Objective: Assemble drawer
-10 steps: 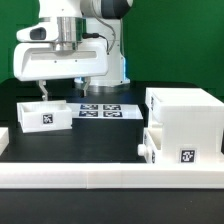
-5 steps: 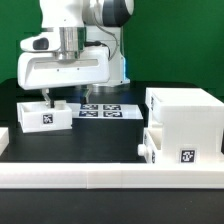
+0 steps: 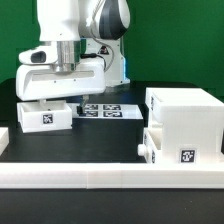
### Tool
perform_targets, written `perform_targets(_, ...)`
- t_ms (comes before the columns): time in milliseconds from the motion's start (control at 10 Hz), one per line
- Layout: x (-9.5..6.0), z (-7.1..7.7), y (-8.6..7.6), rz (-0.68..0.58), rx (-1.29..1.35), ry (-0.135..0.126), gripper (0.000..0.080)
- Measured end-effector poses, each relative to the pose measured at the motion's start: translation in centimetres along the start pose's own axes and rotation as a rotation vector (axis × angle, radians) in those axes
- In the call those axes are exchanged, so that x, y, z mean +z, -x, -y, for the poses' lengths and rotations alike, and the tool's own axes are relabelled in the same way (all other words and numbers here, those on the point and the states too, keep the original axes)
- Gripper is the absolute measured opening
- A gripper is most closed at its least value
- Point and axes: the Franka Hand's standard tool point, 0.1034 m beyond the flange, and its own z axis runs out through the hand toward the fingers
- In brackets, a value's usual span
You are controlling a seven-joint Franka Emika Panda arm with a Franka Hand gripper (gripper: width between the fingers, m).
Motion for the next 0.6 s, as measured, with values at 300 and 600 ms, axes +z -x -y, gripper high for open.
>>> perform_targets(300, 0.02, 0.16, -0.23, 0.001, -0.004, -0.003, 0.0559)
perform_targets(600, 0.08, 0.18, -0.16, 0.001, -0.004, -0.002, 0.0241)
